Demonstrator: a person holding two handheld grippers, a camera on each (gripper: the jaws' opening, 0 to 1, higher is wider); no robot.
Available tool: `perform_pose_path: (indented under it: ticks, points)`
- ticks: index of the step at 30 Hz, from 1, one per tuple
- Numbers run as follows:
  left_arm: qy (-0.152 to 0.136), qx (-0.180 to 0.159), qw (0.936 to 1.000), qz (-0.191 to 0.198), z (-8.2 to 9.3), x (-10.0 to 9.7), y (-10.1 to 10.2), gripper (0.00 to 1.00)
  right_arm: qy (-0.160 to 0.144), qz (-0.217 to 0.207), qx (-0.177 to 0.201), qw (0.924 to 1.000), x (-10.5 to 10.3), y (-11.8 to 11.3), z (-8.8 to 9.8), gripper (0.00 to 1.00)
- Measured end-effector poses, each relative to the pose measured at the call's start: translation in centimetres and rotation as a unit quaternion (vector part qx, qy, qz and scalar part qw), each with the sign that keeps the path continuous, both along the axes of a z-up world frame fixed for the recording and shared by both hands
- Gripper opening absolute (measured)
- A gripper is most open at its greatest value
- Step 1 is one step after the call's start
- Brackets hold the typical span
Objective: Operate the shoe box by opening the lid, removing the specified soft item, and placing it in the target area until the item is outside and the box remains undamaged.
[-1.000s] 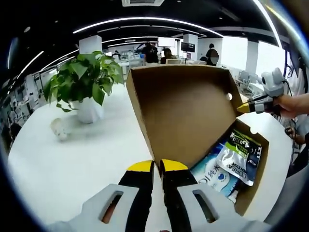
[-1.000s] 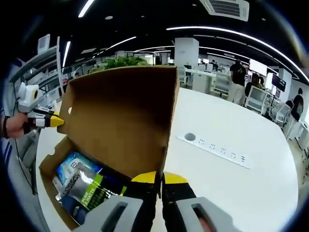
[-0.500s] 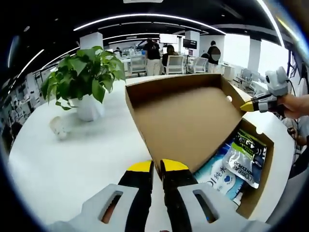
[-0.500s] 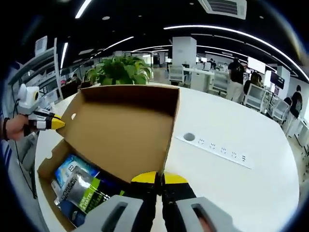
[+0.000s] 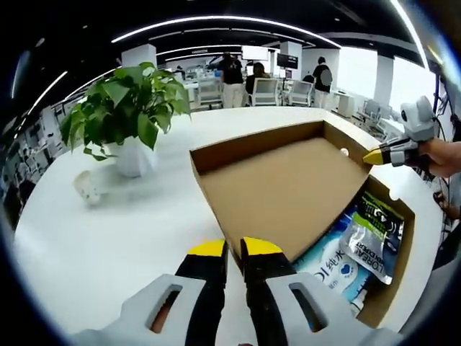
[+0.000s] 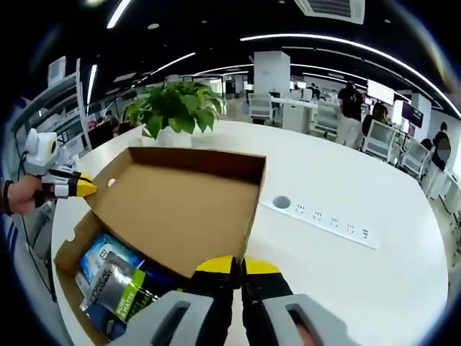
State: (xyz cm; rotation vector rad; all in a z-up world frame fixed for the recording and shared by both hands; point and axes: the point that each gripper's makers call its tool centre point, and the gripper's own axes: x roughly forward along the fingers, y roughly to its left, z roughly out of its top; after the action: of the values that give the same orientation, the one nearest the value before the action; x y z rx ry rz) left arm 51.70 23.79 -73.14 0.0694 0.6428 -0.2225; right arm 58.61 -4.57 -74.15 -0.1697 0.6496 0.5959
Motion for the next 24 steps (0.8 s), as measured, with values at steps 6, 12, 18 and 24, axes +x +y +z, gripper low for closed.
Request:
perform_pose_path:
  ticks: [6,12,18,24]
  points:
    - [0.005,0.0,1.0,0.0,-0.3,0.2,0.0,0.07,0.008,-0.005,-0.003,1.0,0.5,0.2,-0.3,0.0]
    - [0.011,-0.003,0.9999,0.002,-0.6,0.4,0.1,0.08,0.014,-0.007,-0.007,0.9998,0.7,0.2,-0.6,0.0]
    - [0.015,-0.003,0.9999,0.004,-0.7,0.5,0.1,0.08,0.019,-0.009,-0.006,0.9998,0.7,0.2,-0.7,0.0]
    - [0.017,-0.001,0.9998,0.004,-1.1,0.5,0.1,0.09,0.024,-0.015,-0.007,0.9996,0.8,0.4,-0.9,0.0]
